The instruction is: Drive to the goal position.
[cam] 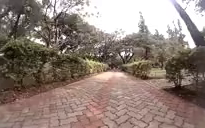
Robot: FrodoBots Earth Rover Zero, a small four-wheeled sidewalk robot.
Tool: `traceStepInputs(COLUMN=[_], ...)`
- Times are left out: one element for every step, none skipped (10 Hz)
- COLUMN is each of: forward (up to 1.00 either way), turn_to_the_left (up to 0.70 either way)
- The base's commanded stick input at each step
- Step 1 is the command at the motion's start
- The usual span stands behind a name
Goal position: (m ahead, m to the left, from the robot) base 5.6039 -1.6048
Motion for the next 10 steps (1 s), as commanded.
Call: traceStepInputs(forward=[0.70, 0.70, 0.70, 0.70, 0.70, 0.70, 0.70, 0.70, 0.70, 0.70], turn_to_the_left=[-0.35, -0.35, -0.35, -0.35, -0.26, -0.07, -0.35, -0.35, -0.35, -0.35])
